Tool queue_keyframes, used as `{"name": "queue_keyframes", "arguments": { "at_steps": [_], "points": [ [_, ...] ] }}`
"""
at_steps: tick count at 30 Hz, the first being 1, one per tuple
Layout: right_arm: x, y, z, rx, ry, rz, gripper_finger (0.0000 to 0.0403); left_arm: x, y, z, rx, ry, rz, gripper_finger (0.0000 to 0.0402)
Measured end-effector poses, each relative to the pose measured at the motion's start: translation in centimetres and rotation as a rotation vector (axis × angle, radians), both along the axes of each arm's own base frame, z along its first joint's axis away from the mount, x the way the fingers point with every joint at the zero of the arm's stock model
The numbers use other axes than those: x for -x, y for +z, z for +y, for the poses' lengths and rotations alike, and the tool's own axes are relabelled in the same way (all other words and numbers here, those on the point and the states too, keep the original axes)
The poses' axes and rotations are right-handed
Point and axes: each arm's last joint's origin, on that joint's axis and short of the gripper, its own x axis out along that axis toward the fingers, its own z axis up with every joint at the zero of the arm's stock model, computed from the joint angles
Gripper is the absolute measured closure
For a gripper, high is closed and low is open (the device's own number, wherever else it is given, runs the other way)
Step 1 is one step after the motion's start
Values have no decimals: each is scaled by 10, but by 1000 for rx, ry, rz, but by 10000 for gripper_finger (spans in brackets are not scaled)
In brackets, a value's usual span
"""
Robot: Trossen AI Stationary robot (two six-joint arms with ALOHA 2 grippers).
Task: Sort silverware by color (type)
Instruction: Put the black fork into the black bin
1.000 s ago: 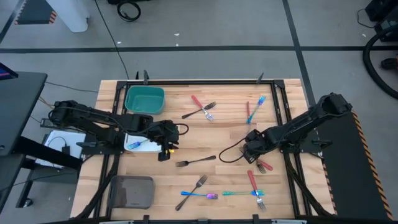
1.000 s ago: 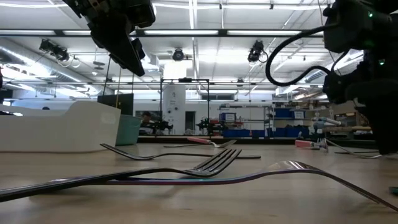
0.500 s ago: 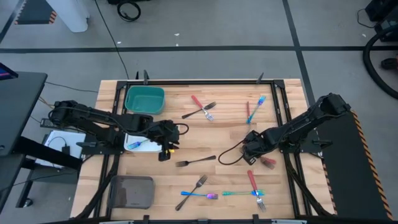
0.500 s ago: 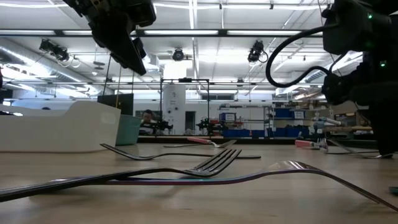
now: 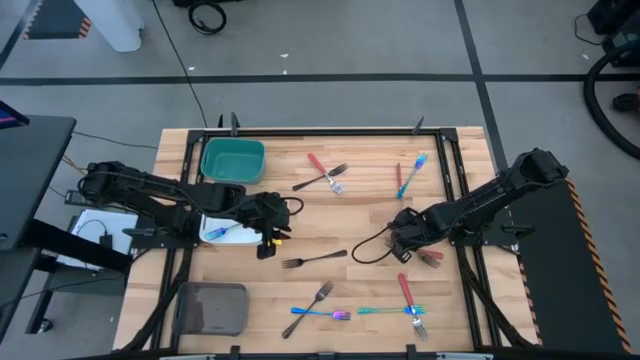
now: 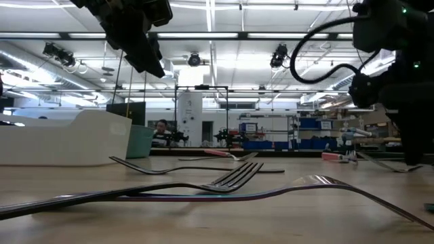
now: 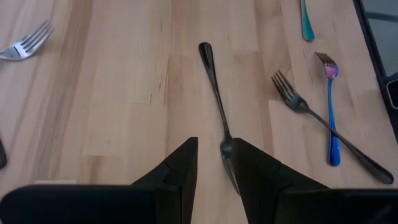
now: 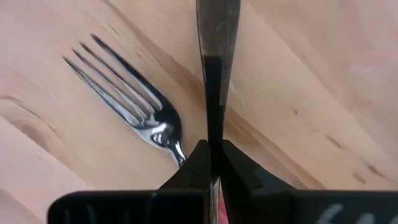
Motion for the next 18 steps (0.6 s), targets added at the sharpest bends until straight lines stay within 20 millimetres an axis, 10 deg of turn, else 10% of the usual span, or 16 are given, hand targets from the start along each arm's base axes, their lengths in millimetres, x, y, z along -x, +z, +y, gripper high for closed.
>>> {"name": "queue_keyframes", "arguments": {
  "at_steps": [18],
  "points": [
    [-57, 101, -4, 483, 290, -406, 384, -17, 19, 14, -6, 179, -255, 292]
  ]
}}
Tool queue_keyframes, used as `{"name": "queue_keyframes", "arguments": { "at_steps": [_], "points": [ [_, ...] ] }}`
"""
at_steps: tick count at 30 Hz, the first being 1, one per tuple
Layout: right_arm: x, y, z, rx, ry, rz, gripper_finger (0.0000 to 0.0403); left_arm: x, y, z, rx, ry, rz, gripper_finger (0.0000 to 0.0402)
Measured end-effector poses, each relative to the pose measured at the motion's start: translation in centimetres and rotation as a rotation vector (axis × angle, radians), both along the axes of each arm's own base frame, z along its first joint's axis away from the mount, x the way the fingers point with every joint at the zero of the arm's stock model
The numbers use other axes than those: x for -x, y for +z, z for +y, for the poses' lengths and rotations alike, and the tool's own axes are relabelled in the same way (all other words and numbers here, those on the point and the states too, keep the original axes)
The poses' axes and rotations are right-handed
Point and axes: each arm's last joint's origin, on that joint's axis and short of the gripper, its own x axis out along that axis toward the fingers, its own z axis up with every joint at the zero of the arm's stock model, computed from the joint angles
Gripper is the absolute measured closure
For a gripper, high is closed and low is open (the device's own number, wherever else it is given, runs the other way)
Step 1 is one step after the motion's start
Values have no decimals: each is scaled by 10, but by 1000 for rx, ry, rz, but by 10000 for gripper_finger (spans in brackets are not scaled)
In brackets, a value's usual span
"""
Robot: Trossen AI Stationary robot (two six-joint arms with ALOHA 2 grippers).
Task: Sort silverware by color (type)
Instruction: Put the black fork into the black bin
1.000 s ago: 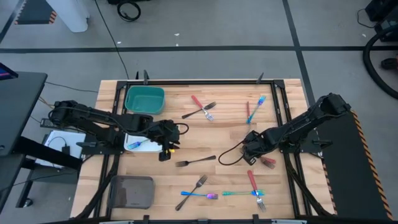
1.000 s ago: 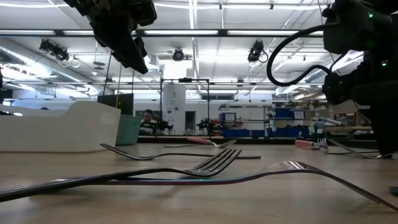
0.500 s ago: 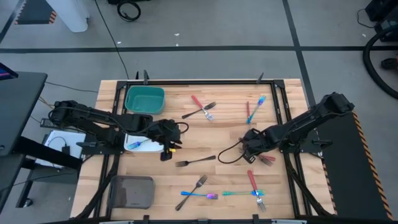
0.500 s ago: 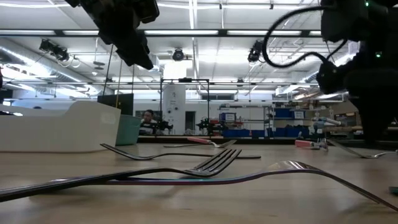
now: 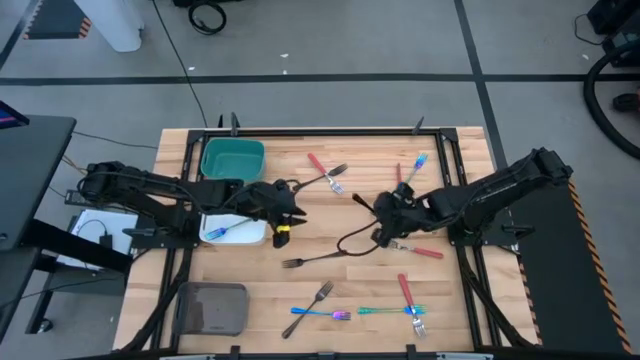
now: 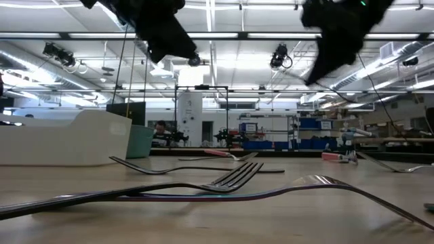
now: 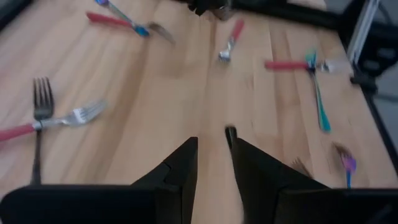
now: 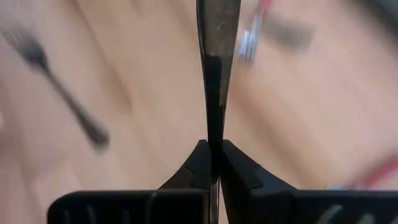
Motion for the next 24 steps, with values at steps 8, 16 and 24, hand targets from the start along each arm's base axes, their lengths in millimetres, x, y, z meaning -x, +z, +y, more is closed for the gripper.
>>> {"name": "queue_keyframes", "arguments": {
  "at_steps": [8, 16, 24],
  "points": [
    [-32, 51, 5, 358, 179, -302, 384, -14, 7, 20, 19, 79, -158, 292],
    [-40, 49, 5, 509, 117, -270, 384, -25, 15, 31, -21, 94, -305, 292],
    [-59, 37, 6, 588, 98, -256, 384, -34, 12, 33, -37, 91, -362, 292]
  ]
}}
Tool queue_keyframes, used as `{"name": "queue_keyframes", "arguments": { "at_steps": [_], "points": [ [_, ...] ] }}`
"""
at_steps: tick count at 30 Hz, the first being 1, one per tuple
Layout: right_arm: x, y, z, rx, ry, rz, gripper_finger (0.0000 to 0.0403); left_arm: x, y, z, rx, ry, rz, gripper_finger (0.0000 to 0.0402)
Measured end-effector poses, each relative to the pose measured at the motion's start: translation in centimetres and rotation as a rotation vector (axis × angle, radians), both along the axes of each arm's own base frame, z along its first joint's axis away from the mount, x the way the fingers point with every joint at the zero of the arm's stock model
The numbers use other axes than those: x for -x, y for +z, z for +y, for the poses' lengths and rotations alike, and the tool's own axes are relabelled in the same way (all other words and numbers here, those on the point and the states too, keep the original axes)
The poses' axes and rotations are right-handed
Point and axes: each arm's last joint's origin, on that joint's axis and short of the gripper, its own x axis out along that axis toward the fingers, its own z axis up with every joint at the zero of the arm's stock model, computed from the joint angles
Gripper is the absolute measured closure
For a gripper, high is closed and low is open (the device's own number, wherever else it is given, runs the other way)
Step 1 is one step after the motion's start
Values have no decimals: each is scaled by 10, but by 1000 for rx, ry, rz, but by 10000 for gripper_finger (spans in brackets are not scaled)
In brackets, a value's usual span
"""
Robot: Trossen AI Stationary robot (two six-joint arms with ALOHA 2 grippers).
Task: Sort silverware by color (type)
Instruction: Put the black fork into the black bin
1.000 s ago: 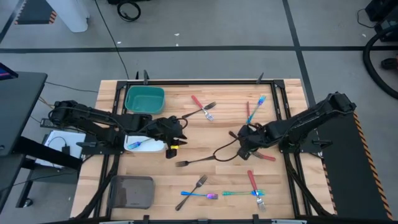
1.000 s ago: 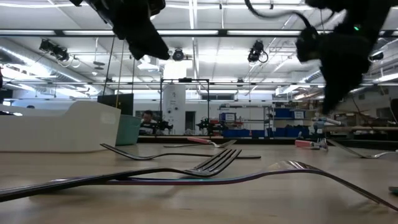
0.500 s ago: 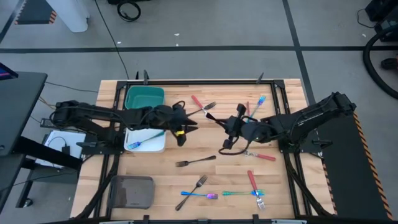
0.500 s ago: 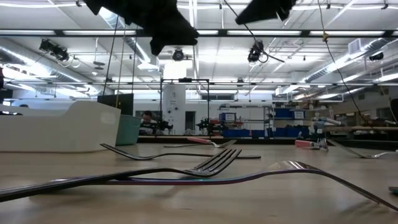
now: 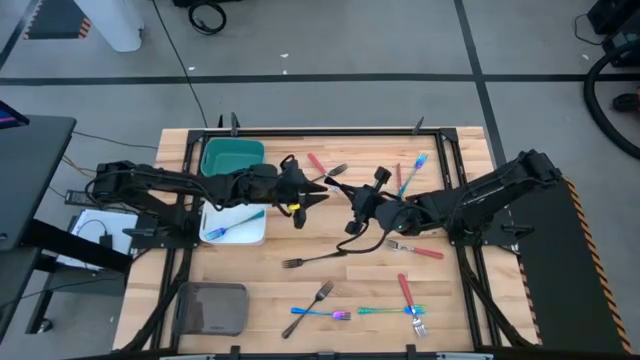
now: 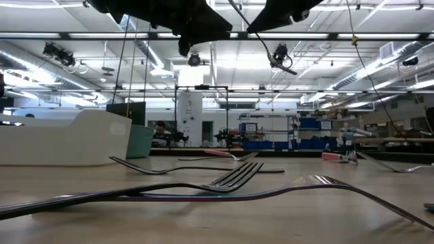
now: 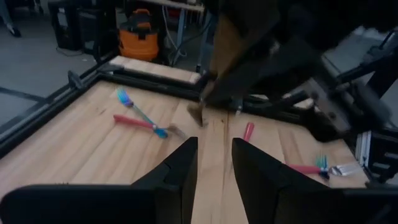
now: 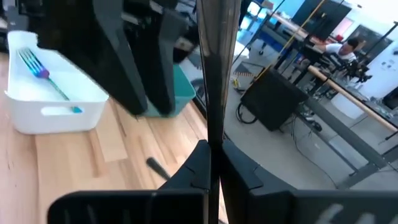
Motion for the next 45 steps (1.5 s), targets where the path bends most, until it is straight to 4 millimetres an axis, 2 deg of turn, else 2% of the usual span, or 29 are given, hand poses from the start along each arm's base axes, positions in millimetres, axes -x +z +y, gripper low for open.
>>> {"name": "queue_keyframes", "arguments": {
  "at_steps": [10, 33, 38, 45],
  "points": [
    [-9, -4, 0, 43, -26, -11, 383, -7, 5, 0, -10, 0, -102, 292],
    [-12, -4, 1, -44, 58, -59, 383, -7, 12, 8, -18, 40, -191, 293],
    [-13, -4, -1, -48, 60, -57, 383, -7, 13, 10, -30, 44, -193, 317],
    [-13, -4, -1, -45, 62, -52, 383, -7, 13, 10, -60, 41, -186, 386]
  ]
}}
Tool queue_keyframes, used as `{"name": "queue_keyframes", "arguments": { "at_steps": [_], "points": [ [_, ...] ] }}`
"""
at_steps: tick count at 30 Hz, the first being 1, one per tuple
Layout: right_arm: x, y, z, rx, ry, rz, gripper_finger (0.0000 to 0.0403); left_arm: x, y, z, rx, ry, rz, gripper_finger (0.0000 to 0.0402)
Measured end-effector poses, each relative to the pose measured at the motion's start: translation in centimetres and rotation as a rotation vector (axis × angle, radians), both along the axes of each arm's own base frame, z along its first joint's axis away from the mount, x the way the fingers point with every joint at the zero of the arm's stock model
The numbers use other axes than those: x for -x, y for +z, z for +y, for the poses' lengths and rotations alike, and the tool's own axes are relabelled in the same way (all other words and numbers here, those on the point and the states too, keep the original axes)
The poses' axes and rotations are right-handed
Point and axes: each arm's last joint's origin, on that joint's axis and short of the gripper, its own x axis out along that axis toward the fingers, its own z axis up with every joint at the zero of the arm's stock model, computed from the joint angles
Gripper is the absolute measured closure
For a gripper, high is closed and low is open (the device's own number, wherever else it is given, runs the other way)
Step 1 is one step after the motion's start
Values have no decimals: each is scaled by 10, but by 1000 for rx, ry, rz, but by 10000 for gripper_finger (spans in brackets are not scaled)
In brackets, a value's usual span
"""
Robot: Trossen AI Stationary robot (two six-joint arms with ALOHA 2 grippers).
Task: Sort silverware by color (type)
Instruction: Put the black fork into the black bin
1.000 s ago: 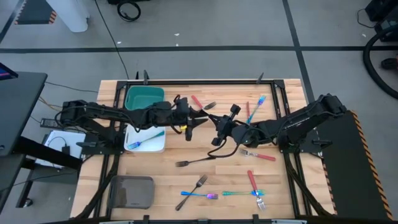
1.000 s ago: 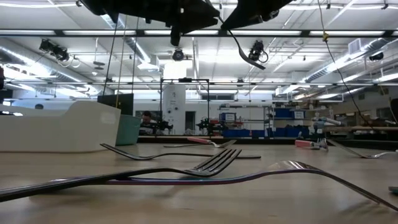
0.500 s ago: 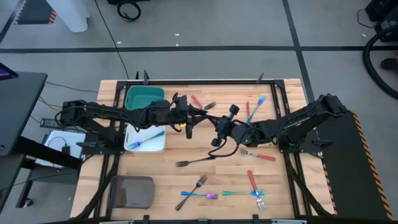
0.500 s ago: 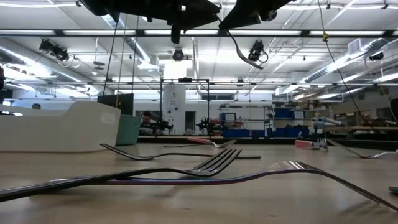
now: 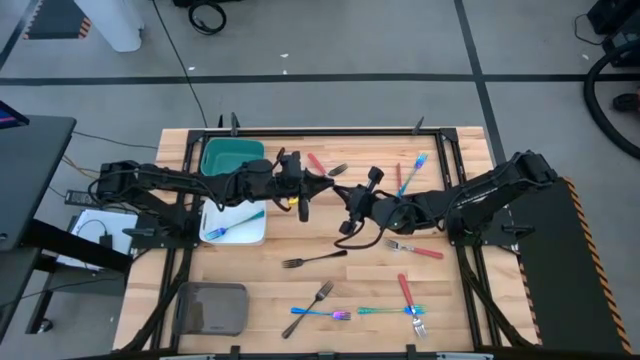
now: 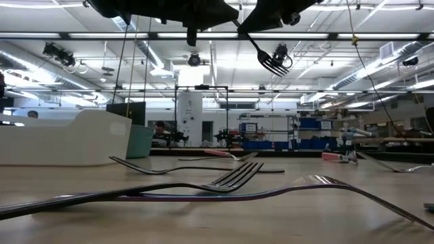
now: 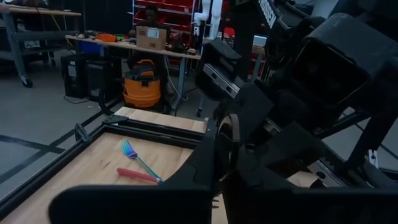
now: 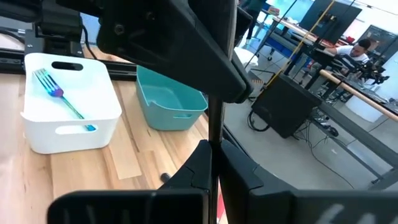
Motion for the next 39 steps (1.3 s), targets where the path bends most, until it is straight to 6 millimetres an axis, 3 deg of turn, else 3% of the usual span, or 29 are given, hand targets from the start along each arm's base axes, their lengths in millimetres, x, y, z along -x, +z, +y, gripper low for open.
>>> {"name": "queue_keyframes", "arguments": {
  "at_steps": [8, 20, 28, 39],
  "points": [
    [0, 0, 0, -1, 7, 3, 378, 0, -1, 0, -24, 0, 18, 388],
    [1, 0, 7, -35, 34, -21, 326, 8, 1, -1, -20, -42, 89, 388],
    [5, 1, 20, 23, 43, -1, 322, 40, 16, -11, -5, -75, 218, 388],
    [5, 1, 16, 63, -34, 9, 320, 96, 39, -45, 148, -185, 344, 388]
  ]
}}
